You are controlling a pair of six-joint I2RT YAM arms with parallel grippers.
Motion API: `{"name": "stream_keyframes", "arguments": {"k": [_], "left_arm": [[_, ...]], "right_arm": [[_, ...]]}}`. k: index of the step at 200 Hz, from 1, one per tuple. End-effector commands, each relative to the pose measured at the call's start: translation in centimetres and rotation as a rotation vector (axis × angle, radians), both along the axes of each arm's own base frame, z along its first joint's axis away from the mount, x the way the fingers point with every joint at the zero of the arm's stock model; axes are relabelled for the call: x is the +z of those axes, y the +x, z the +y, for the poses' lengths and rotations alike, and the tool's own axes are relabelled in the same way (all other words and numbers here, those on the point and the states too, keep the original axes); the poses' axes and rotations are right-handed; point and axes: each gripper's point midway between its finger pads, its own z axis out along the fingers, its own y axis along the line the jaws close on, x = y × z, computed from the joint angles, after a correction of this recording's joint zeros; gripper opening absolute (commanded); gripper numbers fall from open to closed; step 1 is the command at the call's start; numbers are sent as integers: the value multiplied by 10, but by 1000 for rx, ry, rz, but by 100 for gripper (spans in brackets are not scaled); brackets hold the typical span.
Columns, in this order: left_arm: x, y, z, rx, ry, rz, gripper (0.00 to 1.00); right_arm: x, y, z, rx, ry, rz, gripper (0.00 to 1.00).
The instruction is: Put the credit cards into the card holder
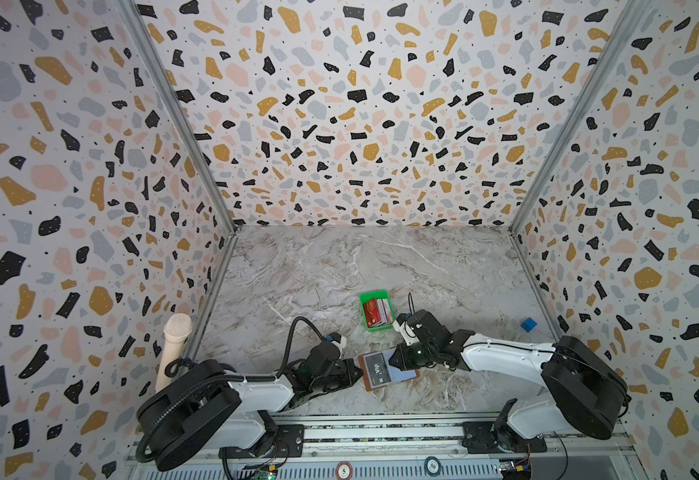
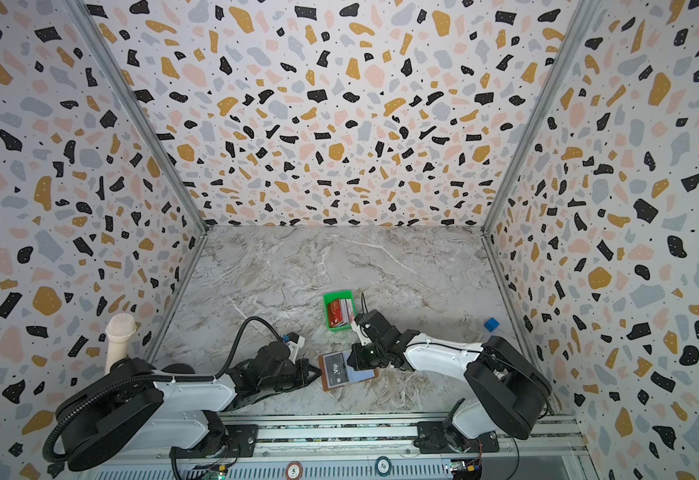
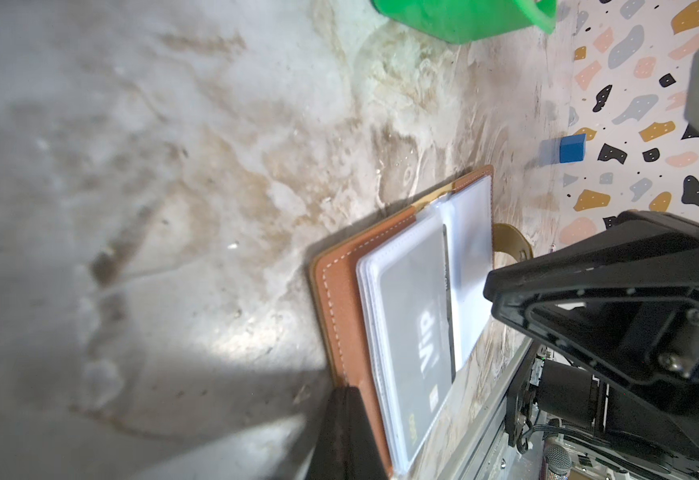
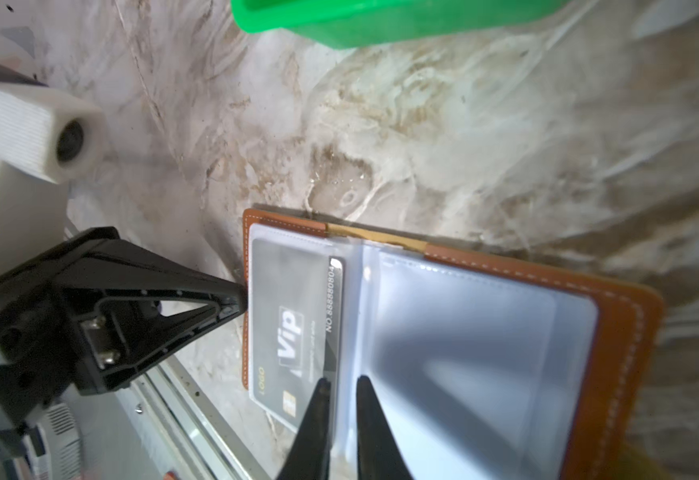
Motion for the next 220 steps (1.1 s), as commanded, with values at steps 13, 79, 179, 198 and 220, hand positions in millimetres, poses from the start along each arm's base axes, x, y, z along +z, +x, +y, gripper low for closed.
{"name": "stream_keyframes", "arguments": {"k": [13, 79, 179, 198, 220], "left_arm": [[-7, -4, 3, -28, 52, 10, 0], [-7, -5, -1, -42, 39, 13, 0], [-6, -6, -1, -47, 30, 7, 0], [-6, -6, -2, -51, 31, 7, 0], [-6, -6, -1, -49, 36, 5, 0]], "right_arm": [[-4, -1, -1, 28, -88, -47, 8], [-11, -18, 28, 169, -131, -79, 7], [-16, -12, 18, 147, -204, -106, 5], [-13, -12, 22, 163, -193, -115, 6], [18, 1, 17, 124, -191, -207, 20]]}}
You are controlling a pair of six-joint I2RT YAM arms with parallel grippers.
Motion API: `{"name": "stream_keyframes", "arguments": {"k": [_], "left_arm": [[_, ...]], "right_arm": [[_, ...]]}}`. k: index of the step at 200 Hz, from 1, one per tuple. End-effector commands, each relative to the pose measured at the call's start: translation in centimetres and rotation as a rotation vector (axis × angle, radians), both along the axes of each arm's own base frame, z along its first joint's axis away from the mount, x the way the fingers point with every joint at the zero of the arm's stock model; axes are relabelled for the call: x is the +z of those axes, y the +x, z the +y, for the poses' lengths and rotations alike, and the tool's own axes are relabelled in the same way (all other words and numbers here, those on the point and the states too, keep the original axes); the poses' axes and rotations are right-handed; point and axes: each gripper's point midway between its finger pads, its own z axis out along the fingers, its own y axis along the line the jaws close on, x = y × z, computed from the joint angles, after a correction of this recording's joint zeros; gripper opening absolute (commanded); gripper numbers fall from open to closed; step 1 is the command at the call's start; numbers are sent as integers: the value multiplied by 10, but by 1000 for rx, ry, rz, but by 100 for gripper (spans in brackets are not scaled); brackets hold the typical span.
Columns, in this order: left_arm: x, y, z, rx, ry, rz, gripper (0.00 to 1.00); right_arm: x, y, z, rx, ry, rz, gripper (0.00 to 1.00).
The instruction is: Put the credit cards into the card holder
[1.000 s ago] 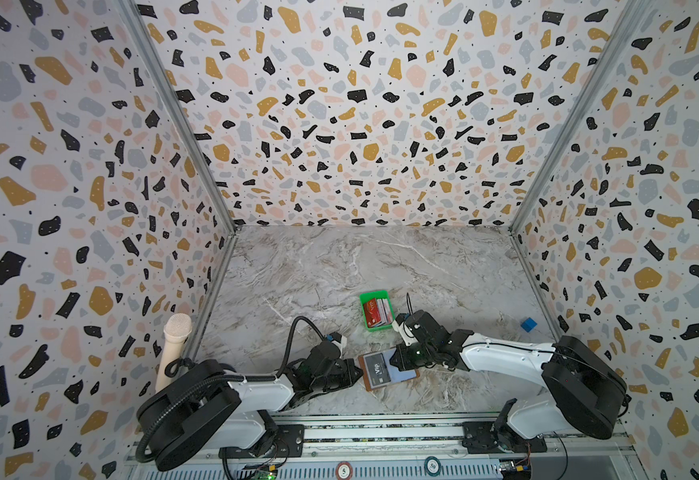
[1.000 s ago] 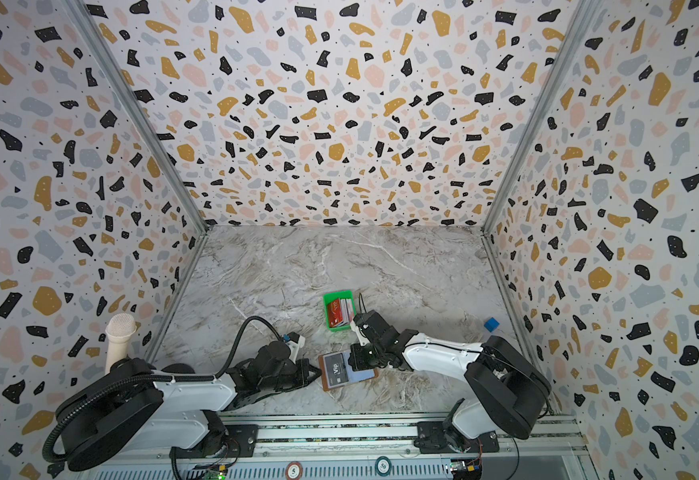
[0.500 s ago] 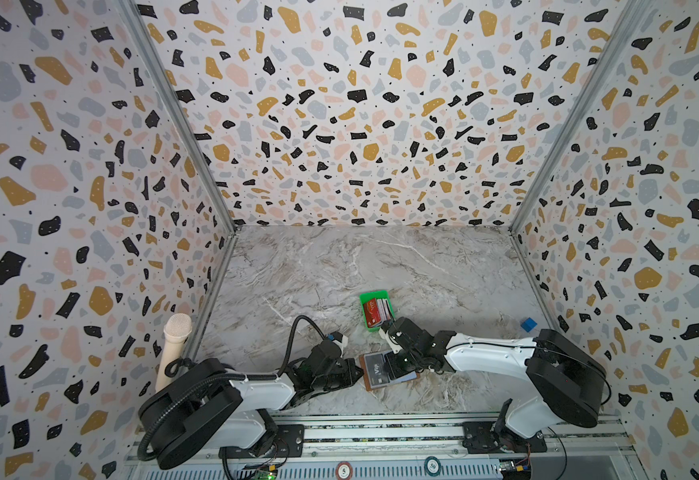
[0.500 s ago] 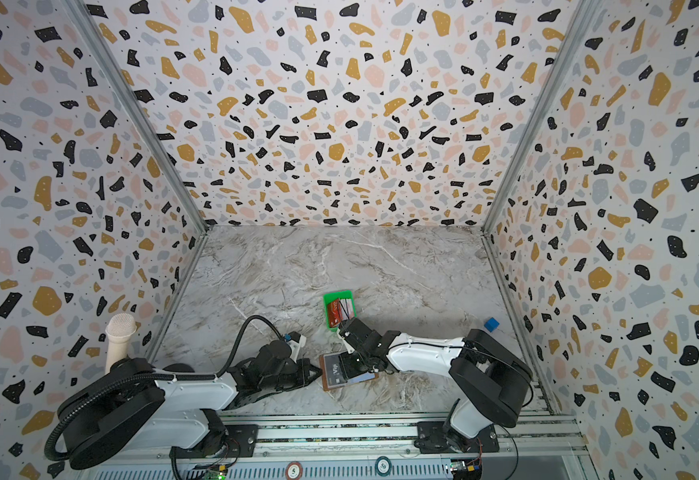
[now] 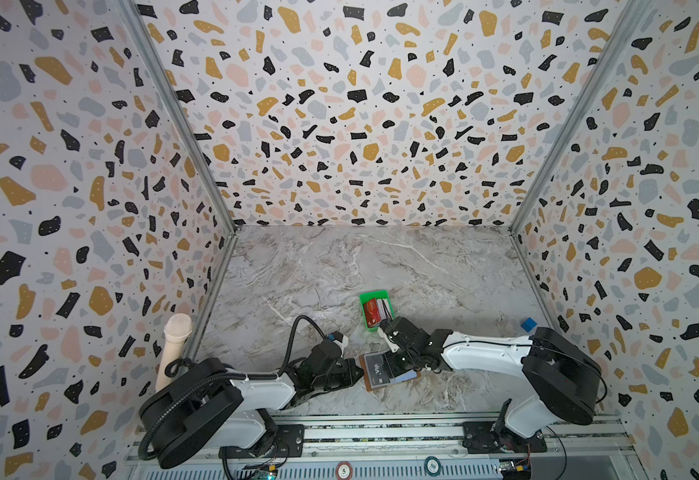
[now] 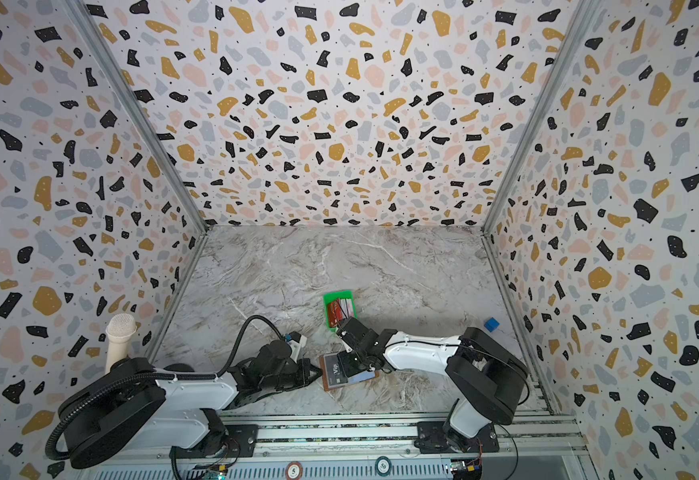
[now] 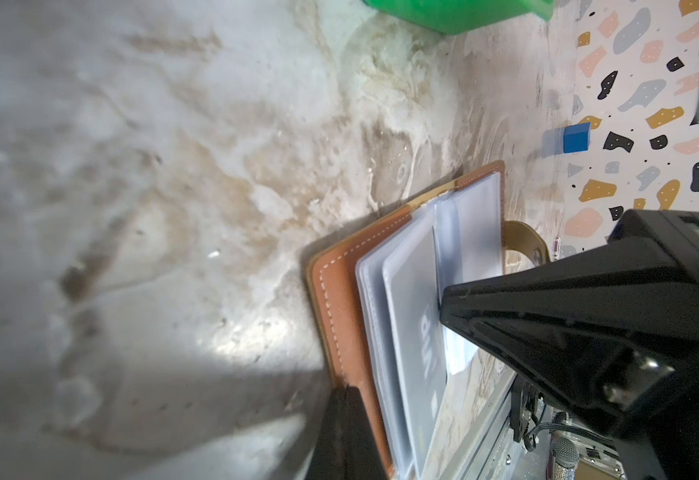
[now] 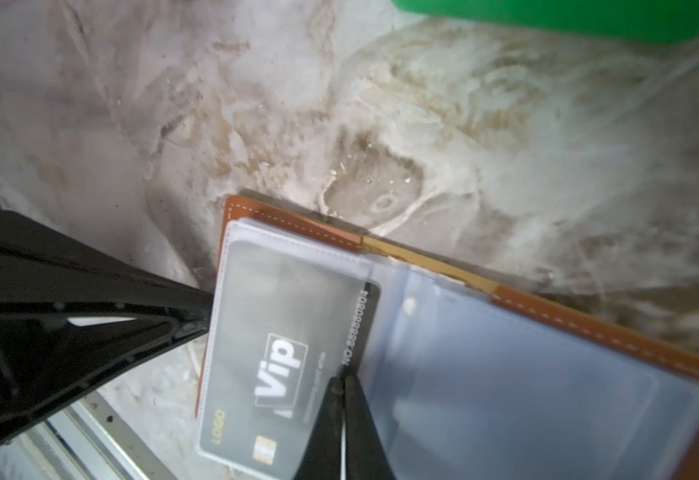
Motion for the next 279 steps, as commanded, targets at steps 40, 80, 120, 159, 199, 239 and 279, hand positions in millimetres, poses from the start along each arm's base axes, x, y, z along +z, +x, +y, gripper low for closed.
{"name": "stream_keyframes", "arguments": {"k": [40, 80, 120, 159, 199, 239, 279], "left_arm": [[-6, -5, 3, -21, 35, 13, 0], [-7, -5, 3, -19, 41, 12, 0], [-6, -4, 2, -27, 47, 8, 0], [-6, -3, -1, -38, 53, 11, 0], [-4, 1, -11, -69, 51, 11, 0], [0, 11, -30, -125, 51, 2, 0], [-5, 17, -51, -173, 41, 13, 0]], "right_arm": [[53, 35, -50, -135, -93, -185, 57], [19, 33, -73, -160, -167, -121, 68], [9, 38, -74, -166, -195, -130, 64], [10, 39, -92, -209, -255, -149, 24], [27, 39, -106, -251, -218, -178, 0], [67, 44, -106, -262, -131, -220, 0], [92, 31, -64, -168, 65, -163, 0]]}}
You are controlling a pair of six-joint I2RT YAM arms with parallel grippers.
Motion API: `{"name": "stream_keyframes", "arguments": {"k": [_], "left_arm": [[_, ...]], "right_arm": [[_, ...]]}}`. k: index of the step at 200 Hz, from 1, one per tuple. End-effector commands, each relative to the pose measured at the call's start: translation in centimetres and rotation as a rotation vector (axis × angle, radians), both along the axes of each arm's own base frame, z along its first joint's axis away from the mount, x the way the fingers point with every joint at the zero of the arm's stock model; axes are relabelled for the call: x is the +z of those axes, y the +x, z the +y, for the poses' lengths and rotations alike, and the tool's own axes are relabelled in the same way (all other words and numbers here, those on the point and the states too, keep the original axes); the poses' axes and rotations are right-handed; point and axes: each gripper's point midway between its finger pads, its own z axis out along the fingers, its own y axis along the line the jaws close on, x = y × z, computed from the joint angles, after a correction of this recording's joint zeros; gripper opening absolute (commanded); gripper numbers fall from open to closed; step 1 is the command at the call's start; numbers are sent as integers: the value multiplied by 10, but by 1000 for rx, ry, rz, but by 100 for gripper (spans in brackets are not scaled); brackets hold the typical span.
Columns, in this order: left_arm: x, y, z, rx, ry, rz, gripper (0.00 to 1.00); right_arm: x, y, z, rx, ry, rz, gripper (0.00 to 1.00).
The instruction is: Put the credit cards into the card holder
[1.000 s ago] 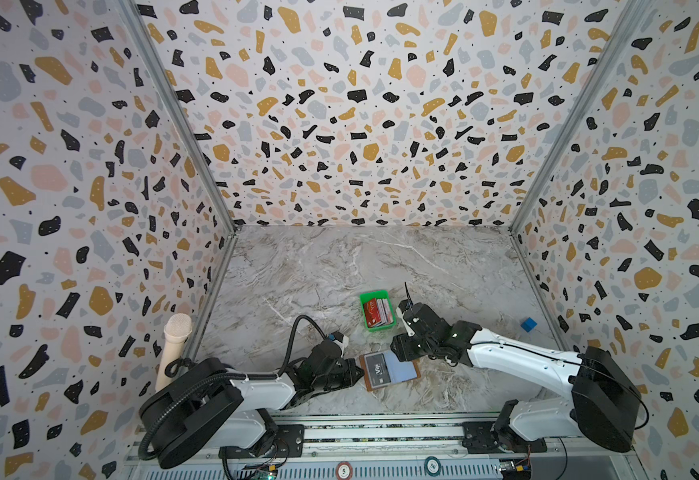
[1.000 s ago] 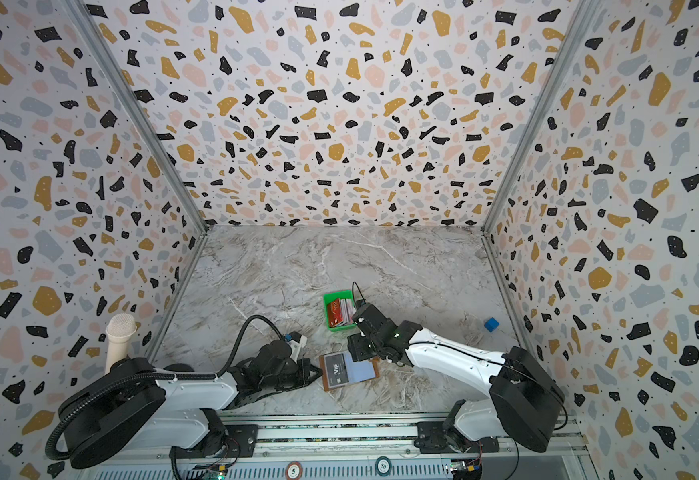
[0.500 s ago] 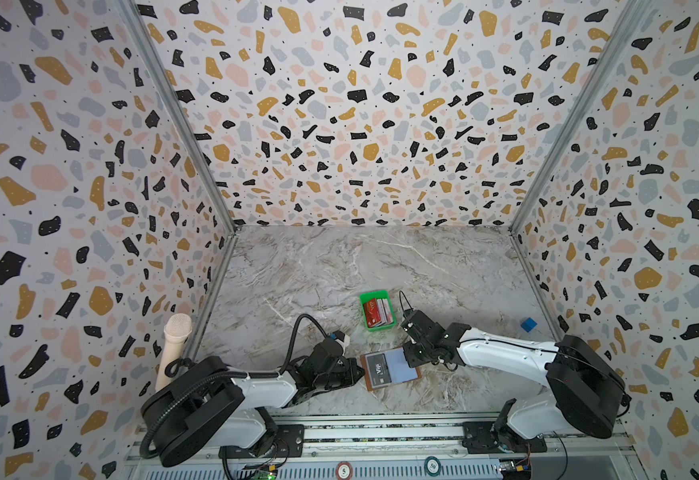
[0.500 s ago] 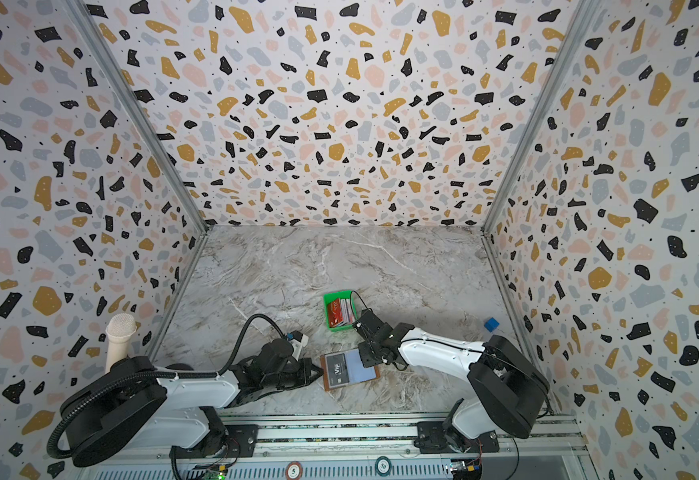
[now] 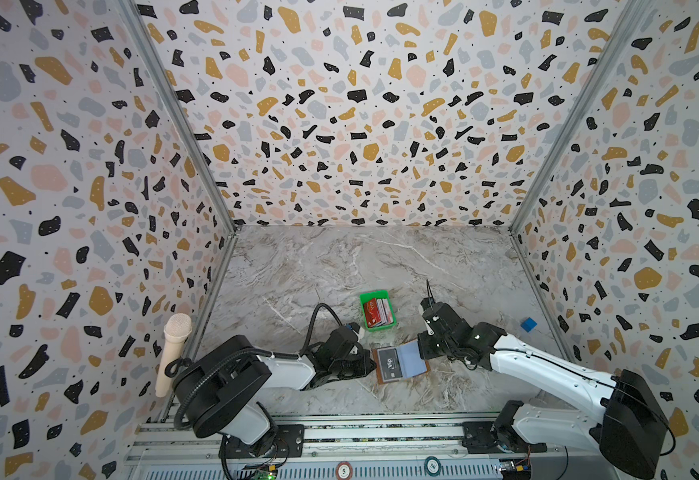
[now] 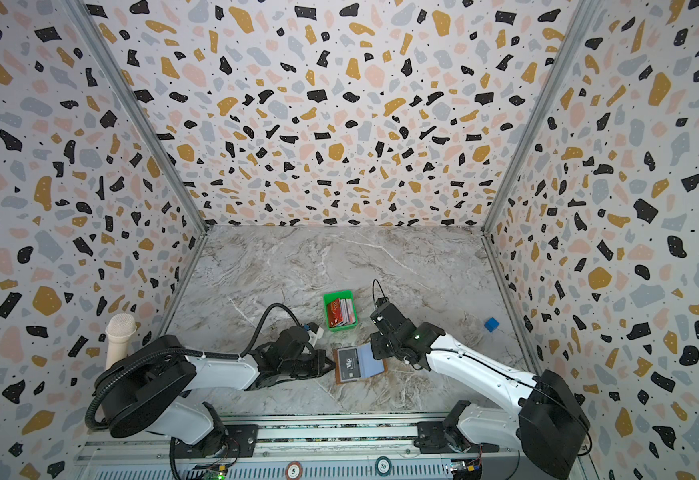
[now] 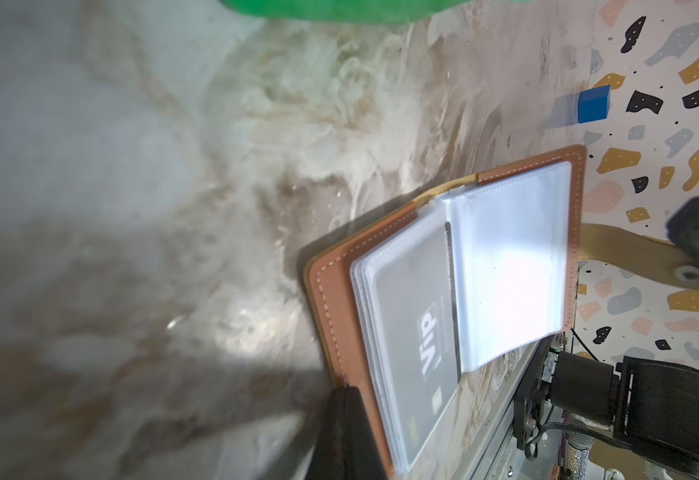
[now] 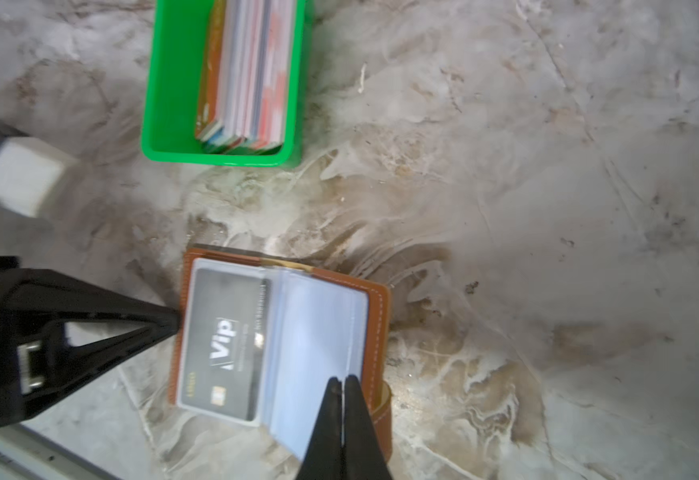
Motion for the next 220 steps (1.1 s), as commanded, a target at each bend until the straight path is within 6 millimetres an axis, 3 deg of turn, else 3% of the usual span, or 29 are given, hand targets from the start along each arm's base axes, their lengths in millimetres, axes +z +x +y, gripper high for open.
{"name": "stream_keyframes", "arguments": {"k": [1, 22, 42, 89, 99, 123, 137, 150, 184, 199, 220], "left_arm": [[-6, -4, -10, -60, 5, 11, 0], [-12, -3, -15, -62, -11, 32, 0], [-11, -1, -10, -22, -31, 29, 0], [24, 21, 41, 167, -112, -49, 0], [34, 25, 47, 180, -124, -78, 2], [67, 35, 46, 174, -140, -167, 13], [82, 42, 44, 175, -147, -201, 16], [88, 45, 39, 157, -151, -215, 17], [95, 58, 21, 133, -172, -223, 11], [85, 55, 13, 104, -128, -202, 3], [71, 45, 7, 70, -99, -167, 2]], "right_arm": [[22, -11, 33, 95, 131, 30, 0], [24, -25, 69, 190, 208, 65, 0], [13, -36, 98, 262, 224, 105, 0], [-24, -54, 133, 368, 228, 208, 0], [-25, -56, 138, 391, 214, 198, 6], [-18, -55, 144, 421, 222, 178, 9], [-4, -55, 148, 451, 230, 144, 31], [17, -54, 146, 467, 245, 91, 46], [54, -40, 116, 393, 218, -22, 47], [53, -23, 88, 289, 177, -29, 52], [37, -2, 50, 170, 108, -12, 60]]}}
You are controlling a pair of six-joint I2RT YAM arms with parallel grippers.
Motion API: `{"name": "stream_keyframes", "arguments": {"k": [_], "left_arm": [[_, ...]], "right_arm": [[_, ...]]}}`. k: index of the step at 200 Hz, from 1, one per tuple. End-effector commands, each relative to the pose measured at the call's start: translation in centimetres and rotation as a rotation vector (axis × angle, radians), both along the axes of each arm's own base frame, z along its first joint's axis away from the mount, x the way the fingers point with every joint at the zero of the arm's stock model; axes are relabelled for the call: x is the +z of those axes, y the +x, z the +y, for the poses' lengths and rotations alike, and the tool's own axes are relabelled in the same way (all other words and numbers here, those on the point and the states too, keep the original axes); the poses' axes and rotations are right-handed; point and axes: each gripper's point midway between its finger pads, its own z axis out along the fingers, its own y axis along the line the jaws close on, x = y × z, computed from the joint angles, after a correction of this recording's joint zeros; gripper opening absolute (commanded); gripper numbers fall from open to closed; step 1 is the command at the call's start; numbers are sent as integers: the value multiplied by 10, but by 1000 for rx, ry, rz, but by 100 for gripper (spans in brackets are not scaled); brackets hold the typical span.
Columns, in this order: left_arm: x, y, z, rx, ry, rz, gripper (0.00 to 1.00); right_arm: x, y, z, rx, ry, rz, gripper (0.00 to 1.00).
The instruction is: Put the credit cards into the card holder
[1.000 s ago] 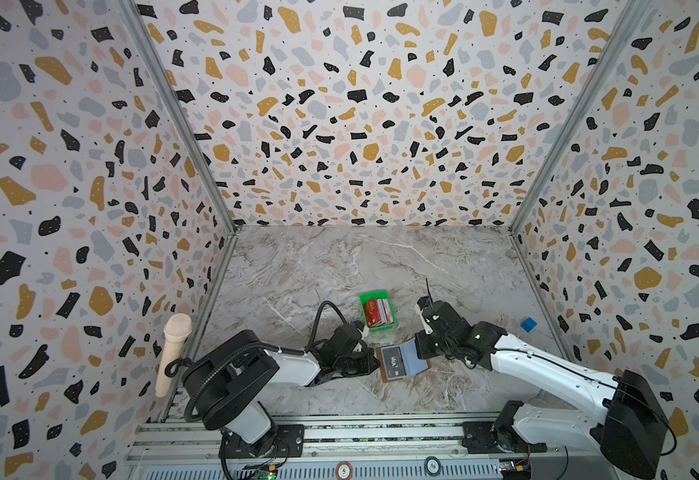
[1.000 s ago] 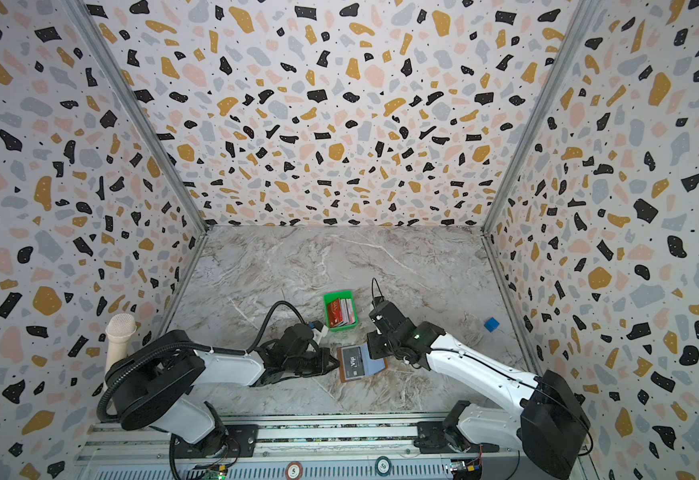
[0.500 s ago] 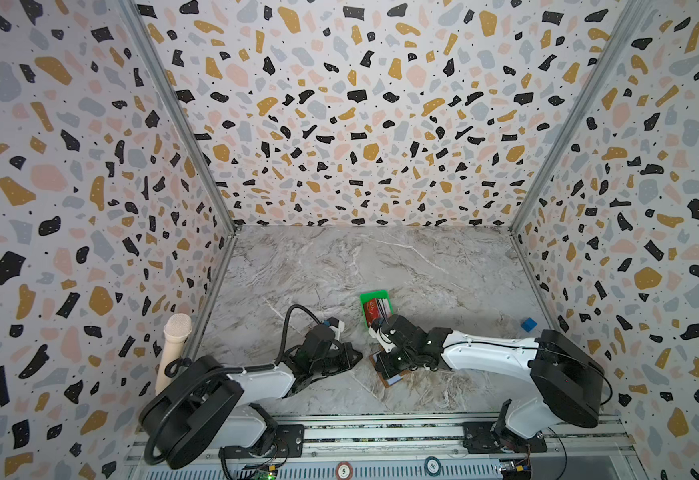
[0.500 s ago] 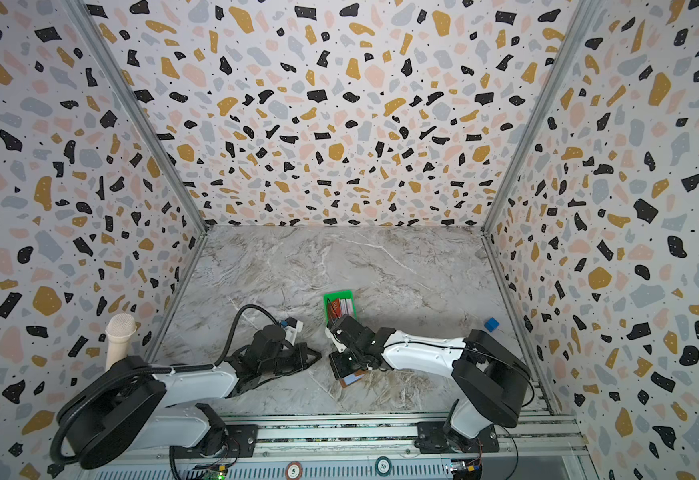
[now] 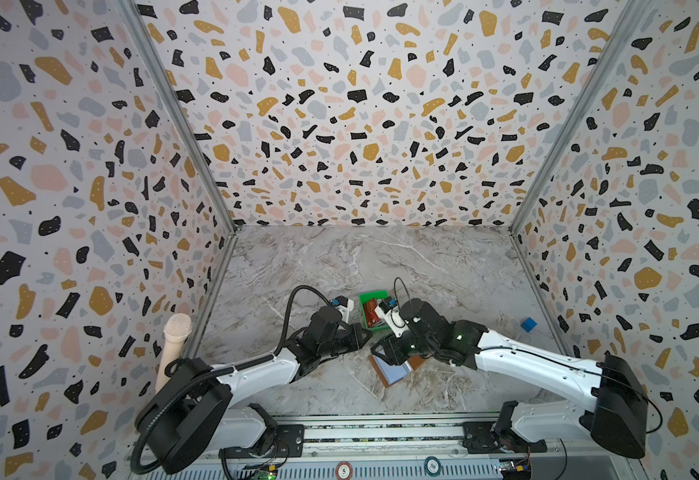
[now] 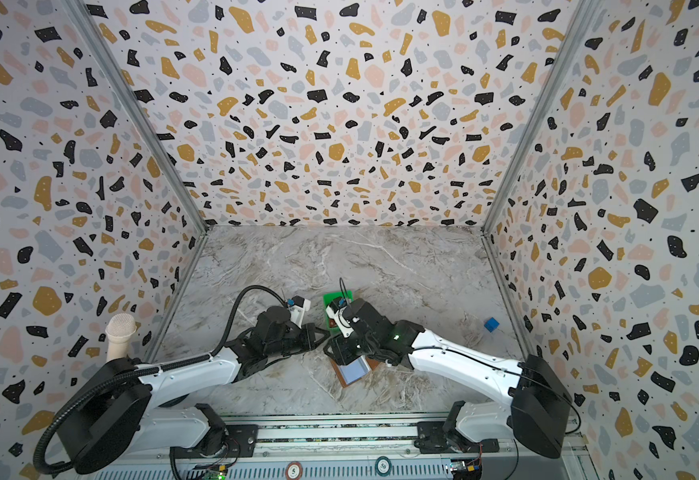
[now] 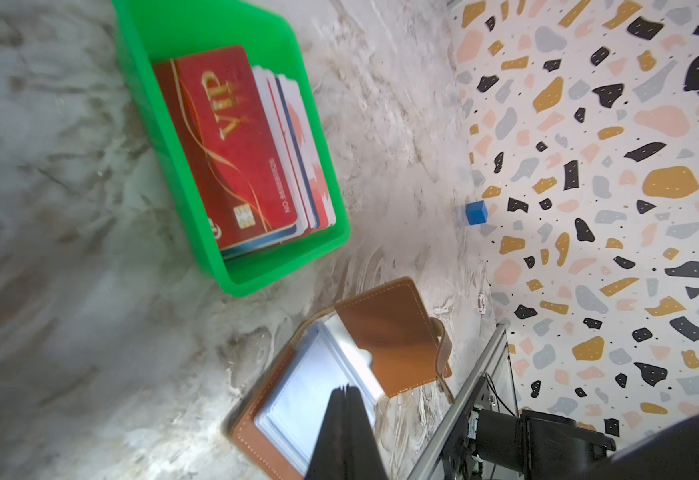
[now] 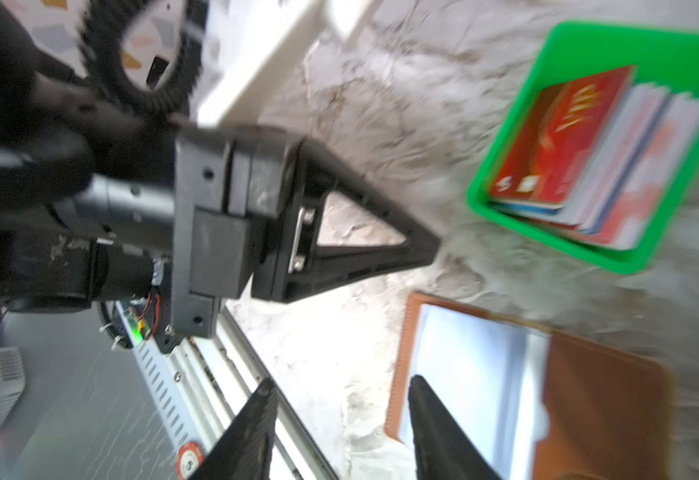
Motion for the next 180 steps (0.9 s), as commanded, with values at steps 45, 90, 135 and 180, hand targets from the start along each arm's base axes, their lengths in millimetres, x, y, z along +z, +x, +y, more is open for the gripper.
{"name": "stream_keyframes", "arguments": {"k": [45, 90, 135, 180], "left_arm": [[-41, -29, -11, -100, 89, 80, 0], [-52, -33, -15, -117, 82, 99, 0], [-63, -36, -16, -129, 95, 127, 0], [-66, -36, -18, -138, 100, 131, 0]], "right_arm": [[-59, 17, -71, -154, -188, 105, 69], [-85, 26, -94, -218, -410, 51, 73], [-98, 35, -105, -248, -504, 21, 50], [-97, 44, -114, -290, -539, -21, 12]]}}
